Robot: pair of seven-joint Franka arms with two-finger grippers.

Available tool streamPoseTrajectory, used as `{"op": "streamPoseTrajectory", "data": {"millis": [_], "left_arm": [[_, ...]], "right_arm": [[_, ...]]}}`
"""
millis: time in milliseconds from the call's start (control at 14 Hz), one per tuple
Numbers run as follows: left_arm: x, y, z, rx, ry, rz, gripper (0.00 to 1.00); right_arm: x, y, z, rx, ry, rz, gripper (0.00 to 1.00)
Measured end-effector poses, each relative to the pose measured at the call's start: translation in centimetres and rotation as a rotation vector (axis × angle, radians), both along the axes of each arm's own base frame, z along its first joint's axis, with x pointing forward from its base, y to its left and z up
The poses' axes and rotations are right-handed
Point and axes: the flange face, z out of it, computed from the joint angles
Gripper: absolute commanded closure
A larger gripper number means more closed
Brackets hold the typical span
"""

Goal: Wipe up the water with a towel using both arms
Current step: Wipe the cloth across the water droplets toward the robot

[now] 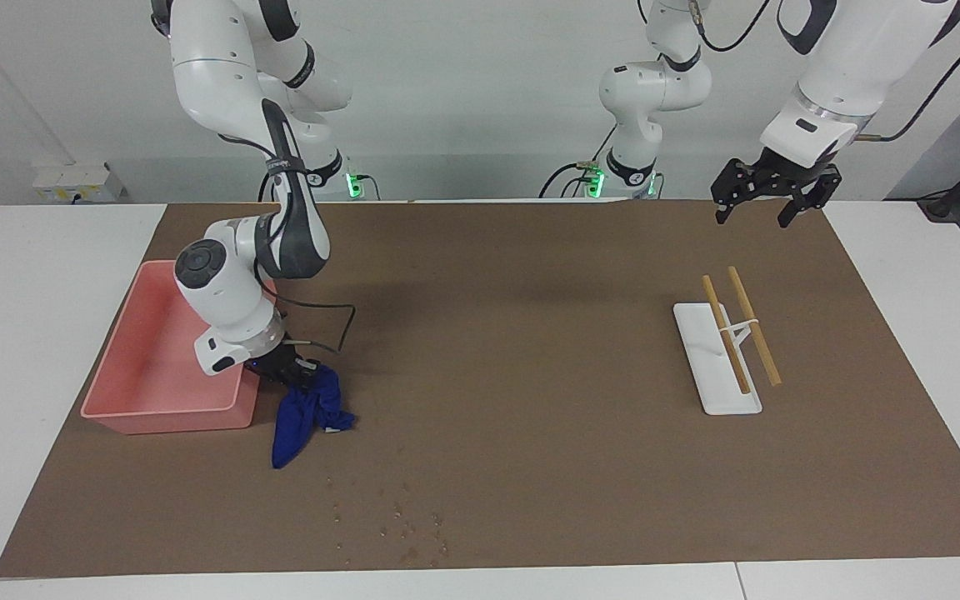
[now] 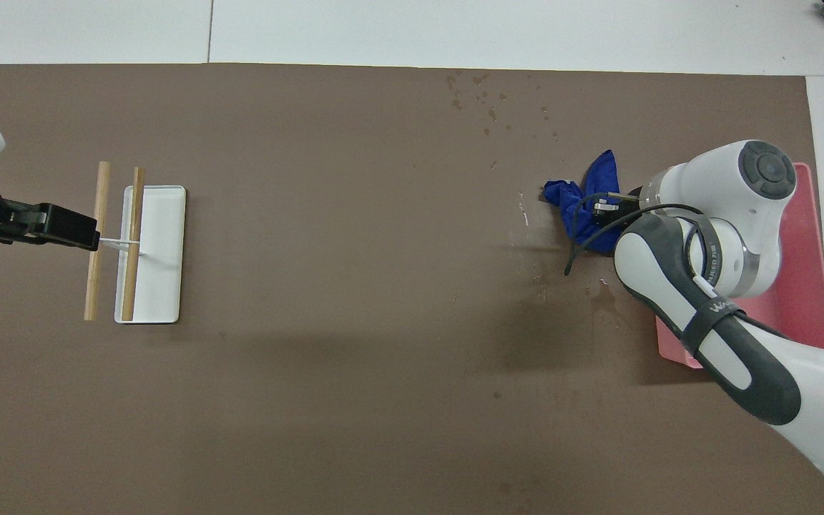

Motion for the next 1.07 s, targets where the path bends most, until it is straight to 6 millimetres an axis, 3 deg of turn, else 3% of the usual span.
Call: {"op": "streamPoseTrajectory", "data": {"millis": [786, 1071], "left_arm": [[0.0, 0.0, 0.0, 0.000, 0.000, 0.000, 0.00], [0.0, 0.0, 0.0, 0.000, 0.000, 0.000, 0.00]], "right_arm": [[-8.3, -1.9, -0.5, -0.022, 0.220, -0.055, 1.00], [-12.3, -2.1, -1.1, -0.028, 0.394, -0.045, 1.00]]}}
